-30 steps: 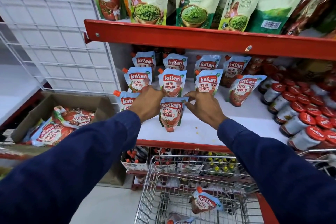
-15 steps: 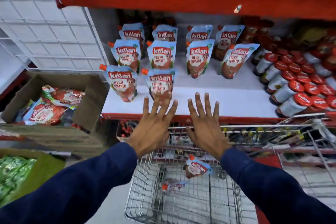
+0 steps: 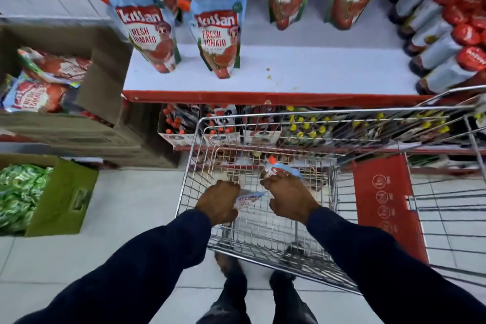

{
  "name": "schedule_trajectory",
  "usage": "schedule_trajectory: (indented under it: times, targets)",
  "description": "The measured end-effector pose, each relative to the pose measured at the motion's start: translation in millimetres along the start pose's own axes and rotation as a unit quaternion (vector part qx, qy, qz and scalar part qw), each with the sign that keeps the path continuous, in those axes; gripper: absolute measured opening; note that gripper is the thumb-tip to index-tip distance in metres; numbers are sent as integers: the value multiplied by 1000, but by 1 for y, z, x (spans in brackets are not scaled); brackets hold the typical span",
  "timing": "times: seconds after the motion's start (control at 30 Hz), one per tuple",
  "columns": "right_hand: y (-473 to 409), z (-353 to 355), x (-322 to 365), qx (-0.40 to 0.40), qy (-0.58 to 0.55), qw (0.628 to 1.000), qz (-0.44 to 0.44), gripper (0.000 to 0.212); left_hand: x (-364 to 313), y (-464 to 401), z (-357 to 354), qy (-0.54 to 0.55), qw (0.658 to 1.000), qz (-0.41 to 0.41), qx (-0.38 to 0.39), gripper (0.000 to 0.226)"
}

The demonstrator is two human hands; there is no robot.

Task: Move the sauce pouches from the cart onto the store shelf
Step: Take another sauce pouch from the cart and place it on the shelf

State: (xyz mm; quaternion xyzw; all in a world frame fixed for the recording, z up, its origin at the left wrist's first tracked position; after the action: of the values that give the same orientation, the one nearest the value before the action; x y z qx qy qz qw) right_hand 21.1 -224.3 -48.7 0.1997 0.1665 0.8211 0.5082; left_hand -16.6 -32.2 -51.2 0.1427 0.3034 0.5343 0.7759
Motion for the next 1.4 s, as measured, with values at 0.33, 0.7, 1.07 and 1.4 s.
schedule_trajectory:
  times: [0.33, 0.7, 1.07, 1.4]
  targets:
    - [-5, -7, -3, -15, -67, 996, -53, 21, -8, -5, -8, -6, 997, 45, -64, 15]
    - [64, 150, -29, -142, -107, 984, 1, 20, -56, 55, 125, 23, 966, -53, -251, 19]
    - [87, 320, -72, -340, -87, 936, -21, 15, -102, 50, 298, -28, 905, -101, -412, 20]
    - [13, 355, -109, -362, -79, 928, -49, 18, -100, -15, 357, 6, 916, -59, -398, 20]
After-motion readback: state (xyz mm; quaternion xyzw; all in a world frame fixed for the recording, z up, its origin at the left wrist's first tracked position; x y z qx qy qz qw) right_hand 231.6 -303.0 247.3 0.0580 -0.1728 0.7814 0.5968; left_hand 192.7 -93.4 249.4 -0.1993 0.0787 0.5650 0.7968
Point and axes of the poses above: each hand's wrist, its own y-axis away from the middle knuckle, its own z-axis out of the back of the hand, x = y × z, the point moved 2 cm from there along -y, towards the middle knuckle, and after that the axes turned 8 degrees about -z, right-handed, at the moved point
